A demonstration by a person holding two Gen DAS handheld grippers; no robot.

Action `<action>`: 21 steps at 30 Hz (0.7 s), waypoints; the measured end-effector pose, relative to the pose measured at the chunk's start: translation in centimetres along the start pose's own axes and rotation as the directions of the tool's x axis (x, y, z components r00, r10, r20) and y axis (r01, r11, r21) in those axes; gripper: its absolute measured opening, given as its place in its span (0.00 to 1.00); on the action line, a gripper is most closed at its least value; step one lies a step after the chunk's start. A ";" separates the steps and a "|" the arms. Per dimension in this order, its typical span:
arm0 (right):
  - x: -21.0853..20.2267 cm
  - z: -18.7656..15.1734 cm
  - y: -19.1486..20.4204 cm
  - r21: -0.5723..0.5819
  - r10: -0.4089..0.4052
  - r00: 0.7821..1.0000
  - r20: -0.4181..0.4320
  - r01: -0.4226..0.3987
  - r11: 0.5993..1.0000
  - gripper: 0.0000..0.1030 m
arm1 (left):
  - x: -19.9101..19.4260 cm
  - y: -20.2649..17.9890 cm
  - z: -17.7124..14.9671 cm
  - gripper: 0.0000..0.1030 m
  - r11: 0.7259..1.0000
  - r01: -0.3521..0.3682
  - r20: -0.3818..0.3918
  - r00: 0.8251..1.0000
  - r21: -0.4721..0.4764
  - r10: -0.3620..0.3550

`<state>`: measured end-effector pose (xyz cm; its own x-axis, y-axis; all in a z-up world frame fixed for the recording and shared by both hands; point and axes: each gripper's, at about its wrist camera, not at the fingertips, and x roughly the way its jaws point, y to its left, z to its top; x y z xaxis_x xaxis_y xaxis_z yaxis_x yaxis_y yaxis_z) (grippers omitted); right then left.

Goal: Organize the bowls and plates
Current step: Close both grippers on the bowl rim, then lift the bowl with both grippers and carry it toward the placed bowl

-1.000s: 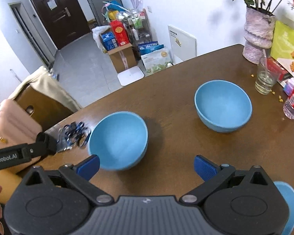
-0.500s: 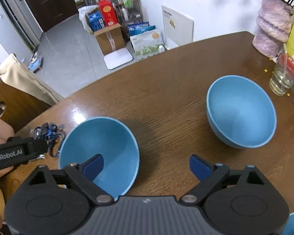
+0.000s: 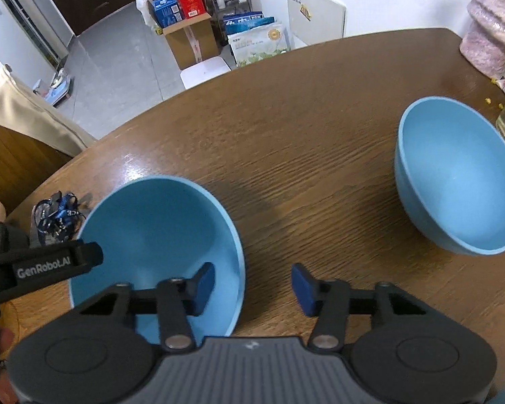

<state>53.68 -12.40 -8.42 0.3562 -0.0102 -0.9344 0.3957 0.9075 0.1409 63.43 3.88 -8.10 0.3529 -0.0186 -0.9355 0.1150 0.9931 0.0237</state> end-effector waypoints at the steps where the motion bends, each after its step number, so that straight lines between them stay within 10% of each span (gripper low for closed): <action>1: 0.3 0.0 0.0 0.003 0.003 1.000 -0.004 -0.003 1.000 0.39 | 0.1 -0.1 0.0 0.55 1.000 0.003 -0.002 1.000 -0.001 -0.003; 12: 1.5 -0.2 -0.6 0.045 0.061 0.998 -0.010 -0.061 0.997 0.06 | 1.7 -0.3 -0.4 0.15 0.998 0.068 -0.032 0.997 -0.012 -0.069; 21: 1.3 -0.4 -0.2 0.026 0.060 0.998 -0.003 -0.060 0.998 0.05 | 1.4 -0.3 -0.6 0.15 0.998 0.068 -0.018 0.997 -0.009 -0.069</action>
<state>53.75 -12.39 -9.80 0.3769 0.0455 -0.9251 0.3955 0.8953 0.2051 63.32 3.64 -9.64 0.3270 -0.0846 -0.9412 0.1305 0.9905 -0.0437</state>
